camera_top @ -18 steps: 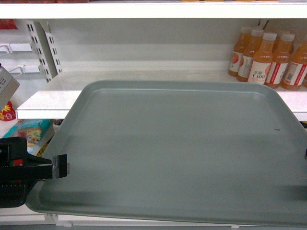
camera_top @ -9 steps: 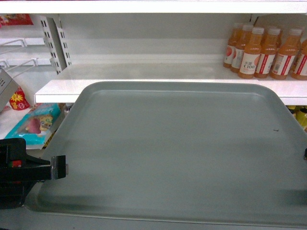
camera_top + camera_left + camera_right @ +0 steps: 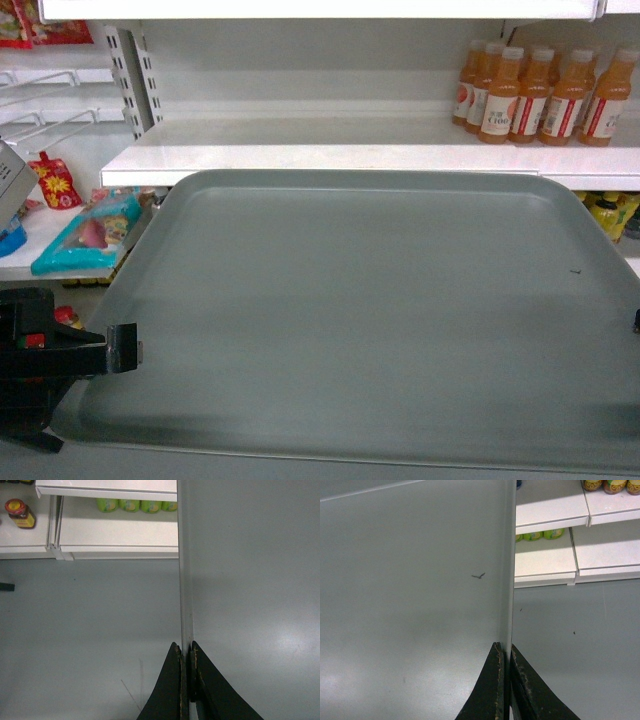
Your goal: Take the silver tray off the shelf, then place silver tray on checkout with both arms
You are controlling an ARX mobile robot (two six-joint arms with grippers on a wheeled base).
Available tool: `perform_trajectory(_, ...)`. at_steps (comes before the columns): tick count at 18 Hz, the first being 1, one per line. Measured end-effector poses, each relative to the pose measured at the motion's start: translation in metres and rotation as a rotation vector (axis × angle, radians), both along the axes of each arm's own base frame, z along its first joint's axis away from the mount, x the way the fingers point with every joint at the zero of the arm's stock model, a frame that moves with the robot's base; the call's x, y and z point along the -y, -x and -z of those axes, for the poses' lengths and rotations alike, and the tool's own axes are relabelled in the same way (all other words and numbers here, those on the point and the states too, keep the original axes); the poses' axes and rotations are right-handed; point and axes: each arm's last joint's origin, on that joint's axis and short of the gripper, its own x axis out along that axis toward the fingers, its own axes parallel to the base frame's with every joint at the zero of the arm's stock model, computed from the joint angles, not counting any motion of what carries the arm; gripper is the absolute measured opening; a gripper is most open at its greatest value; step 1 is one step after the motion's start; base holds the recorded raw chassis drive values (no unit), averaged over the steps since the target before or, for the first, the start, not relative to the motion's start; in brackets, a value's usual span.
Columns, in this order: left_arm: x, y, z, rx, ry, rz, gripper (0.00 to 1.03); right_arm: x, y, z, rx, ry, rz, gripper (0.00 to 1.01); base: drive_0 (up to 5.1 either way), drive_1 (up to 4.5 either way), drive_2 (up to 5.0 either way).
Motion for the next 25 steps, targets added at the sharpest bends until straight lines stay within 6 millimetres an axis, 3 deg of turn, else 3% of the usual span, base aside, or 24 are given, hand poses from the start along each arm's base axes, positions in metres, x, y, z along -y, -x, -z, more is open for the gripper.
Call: perform_trajectory(25,0.0000,0.0001,0.0000,0.000,-0.002,0.001,0.02,0.0000,0.0000,0.0001,-0.001,0.000,0.000,0.03,0.1,-3.91,4.0)
